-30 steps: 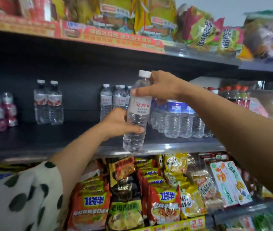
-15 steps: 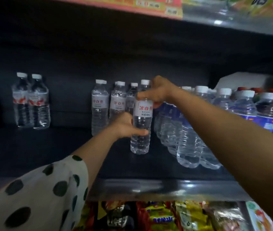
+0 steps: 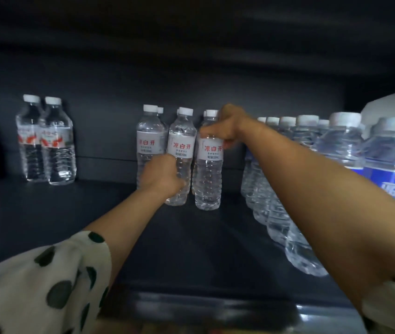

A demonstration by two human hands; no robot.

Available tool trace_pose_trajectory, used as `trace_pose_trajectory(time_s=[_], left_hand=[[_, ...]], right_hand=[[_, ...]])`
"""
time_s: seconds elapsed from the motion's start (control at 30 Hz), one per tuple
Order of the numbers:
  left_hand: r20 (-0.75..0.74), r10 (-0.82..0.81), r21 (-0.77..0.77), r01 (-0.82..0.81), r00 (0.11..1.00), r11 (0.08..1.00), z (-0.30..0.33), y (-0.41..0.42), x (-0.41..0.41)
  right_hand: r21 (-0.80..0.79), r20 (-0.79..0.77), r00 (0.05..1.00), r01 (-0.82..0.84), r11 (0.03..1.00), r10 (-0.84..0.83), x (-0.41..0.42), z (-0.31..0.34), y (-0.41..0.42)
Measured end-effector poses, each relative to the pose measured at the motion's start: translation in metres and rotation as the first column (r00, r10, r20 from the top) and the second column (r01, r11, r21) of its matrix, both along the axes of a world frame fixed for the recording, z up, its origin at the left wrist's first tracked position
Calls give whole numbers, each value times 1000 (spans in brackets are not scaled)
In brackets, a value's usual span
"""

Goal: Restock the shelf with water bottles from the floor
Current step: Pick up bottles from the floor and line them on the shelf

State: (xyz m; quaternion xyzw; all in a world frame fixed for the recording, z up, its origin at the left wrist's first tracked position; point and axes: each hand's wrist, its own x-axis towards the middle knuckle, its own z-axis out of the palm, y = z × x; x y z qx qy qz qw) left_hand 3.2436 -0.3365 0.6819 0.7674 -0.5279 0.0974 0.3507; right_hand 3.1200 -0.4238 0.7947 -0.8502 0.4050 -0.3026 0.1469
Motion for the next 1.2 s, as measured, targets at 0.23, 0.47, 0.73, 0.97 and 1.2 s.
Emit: trace_pose_trajectory(time_s=[0.23,0.47,0.73,0.97,1.2], left_hand=[[-29,45,14,-44,999,999,-2,-1,11],[-118,31,-4,-32,993,999,-1,1,11],[-166,-33,33,39,985,999,1,9,14],[-45,-16,56,19,999,998,21,40,6],[70,-133,68,128,989,989,21,121,-23]], right_hand=[[-2,-15,1000,19,1000,-19,8,1,-6],[63,30,999,10,998,-11,9,-1,-10],[197,111,993,-54,979,32,2,0,5],[108,38,996,73,992,-77,-15,-1,40],[-303,-339,922,81,949,-187,-39,-50,142]])
